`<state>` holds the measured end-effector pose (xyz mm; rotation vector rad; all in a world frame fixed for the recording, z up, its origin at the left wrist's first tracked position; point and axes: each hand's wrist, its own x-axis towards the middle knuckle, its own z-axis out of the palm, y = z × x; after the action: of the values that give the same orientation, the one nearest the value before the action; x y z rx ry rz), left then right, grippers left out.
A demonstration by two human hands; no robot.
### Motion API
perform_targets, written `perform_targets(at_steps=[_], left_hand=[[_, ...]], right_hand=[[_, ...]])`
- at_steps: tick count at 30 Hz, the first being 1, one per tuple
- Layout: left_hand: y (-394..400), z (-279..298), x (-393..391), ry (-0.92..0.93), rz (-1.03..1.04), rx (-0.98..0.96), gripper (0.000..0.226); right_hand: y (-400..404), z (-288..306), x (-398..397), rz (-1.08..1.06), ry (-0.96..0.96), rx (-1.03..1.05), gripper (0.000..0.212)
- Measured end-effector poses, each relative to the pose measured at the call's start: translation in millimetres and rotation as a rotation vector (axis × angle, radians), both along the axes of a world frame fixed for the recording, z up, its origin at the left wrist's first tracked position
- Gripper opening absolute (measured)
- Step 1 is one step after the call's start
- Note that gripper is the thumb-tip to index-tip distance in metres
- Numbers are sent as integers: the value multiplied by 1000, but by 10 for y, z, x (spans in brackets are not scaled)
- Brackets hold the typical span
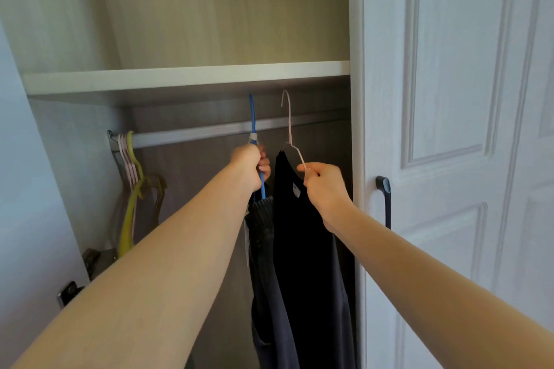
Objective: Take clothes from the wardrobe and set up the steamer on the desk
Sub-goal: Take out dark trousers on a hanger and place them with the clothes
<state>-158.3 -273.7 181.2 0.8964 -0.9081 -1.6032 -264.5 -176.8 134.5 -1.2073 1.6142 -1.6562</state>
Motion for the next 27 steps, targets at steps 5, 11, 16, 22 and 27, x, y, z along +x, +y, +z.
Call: perform_targets(at_steps=[5, 11, 16, 22, 27], left_hand=[[258, -216, -25, 2, 33, 15, 24], [506, -502, 36, 75, 47, 68, 24], [800, -958, 144, 44, 106, 132, 16], [1291, -1132, 345, 122, 107, 193, 21], [1917, -973, 394, 154, 110, 170, 13]], right_hand=[[183, -95, 87, 8, 82, 4, 29], [486, -386, 128, 69, 140, 65, 24], [807, -552, 197, 80, 47, 126, 26], [1299, -683, 252, 55, 168, 128, 24], [1852, -595, 357, 18, 209, 107, 25]])
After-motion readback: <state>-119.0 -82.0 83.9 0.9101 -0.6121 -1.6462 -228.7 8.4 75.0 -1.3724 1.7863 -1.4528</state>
